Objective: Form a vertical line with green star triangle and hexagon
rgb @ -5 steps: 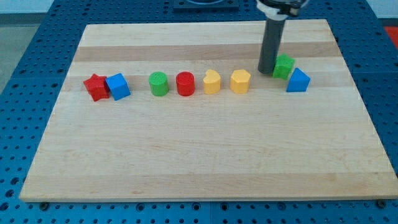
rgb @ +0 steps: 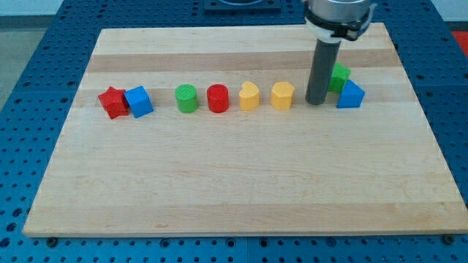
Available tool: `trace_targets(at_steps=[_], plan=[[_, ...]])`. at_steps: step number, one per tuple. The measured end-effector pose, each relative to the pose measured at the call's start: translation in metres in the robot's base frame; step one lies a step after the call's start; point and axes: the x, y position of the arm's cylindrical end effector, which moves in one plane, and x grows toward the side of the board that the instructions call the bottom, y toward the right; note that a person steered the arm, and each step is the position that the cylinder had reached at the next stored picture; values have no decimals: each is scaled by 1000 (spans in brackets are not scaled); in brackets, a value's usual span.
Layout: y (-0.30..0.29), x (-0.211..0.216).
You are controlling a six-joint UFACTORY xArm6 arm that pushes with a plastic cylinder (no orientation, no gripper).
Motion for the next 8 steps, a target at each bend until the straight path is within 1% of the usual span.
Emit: trace_targets(at_steps=[1, 2, 3, 4, 5, 6, 8], plan=[[7, 0], [-18, 0], [-44, -13], [-44, -38], [-25, -54], [-4, -55], [13, -55]])
